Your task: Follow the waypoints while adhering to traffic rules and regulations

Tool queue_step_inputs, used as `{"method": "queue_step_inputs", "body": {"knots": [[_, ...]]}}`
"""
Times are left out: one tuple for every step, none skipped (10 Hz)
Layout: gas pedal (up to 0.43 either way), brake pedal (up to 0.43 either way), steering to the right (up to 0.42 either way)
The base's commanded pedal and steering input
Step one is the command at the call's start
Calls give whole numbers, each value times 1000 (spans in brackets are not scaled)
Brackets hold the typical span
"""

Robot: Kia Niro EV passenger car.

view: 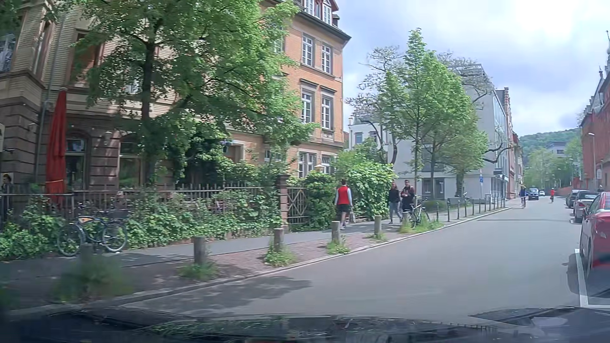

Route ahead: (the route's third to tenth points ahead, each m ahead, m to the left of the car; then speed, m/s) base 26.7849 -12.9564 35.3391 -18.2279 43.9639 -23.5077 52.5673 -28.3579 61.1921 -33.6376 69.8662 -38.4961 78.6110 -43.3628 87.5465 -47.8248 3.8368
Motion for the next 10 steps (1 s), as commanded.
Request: {"method": "queue_step_inputs", "body": {"knots": [[169, 0, 506], [169, 0, 480], [169, 0, 456], [169, 0, 429], [169, 0, 411], [169, 0, 400], [169, 0, 384], [169, 0, 365], [169, 0, 346], [169, 0, 322]]}}
